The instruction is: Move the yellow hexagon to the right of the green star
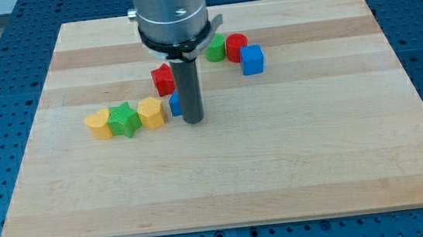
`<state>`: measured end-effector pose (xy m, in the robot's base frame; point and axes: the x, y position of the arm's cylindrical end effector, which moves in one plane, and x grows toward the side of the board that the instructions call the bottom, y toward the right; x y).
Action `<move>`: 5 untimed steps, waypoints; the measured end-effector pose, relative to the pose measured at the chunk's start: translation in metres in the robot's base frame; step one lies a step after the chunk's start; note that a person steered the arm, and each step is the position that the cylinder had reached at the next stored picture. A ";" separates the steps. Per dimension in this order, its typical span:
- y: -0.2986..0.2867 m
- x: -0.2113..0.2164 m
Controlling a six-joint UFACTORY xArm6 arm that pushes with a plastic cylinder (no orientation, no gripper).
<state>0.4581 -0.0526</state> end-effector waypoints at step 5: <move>0.048 -0.022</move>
